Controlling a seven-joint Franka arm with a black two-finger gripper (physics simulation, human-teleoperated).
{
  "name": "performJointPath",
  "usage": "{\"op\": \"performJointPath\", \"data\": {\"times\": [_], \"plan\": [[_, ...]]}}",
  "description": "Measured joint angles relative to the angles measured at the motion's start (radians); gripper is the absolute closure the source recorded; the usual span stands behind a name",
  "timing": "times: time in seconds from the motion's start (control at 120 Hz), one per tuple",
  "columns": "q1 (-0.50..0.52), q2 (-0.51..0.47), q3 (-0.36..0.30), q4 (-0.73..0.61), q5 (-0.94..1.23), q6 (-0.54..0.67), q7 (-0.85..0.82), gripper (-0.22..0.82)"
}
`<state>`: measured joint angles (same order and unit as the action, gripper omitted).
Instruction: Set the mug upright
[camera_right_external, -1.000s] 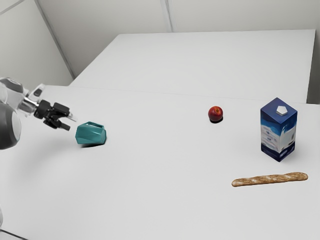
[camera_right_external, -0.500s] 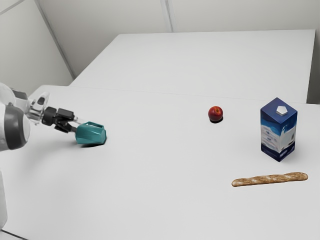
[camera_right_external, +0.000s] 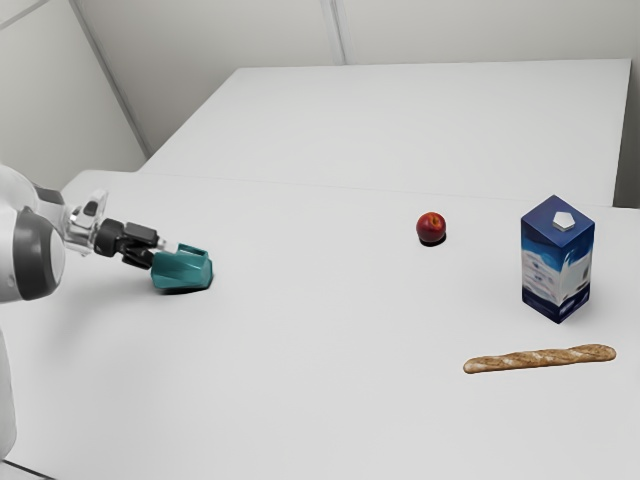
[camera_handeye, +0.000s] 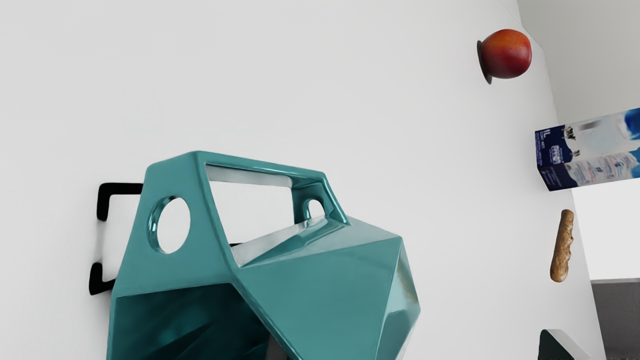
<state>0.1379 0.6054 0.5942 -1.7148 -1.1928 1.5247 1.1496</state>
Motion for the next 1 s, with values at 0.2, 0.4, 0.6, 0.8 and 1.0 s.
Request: {"op": "performJointPath", "data": {"times": [0.2,0.4,0.6,0.8,1.0], "plan": [[-0.004,0.004,-0.004,-0.002,-0.003,0.005,0.011,0.28],[-0.006,0.009,-0.011,-0.007,-0.011,0.010,0.018,0.53],[-0.009,0.007,-0.011,-0.017,-0.013,0.018,0.024,0.68],[-0.031,-0.036,-0.010,-0.019,-0.005,0.033,0.029,0.75],[-0.051,-0.158,-0.065,-0.018,0.078,0.070,0.017,0.77]]}}
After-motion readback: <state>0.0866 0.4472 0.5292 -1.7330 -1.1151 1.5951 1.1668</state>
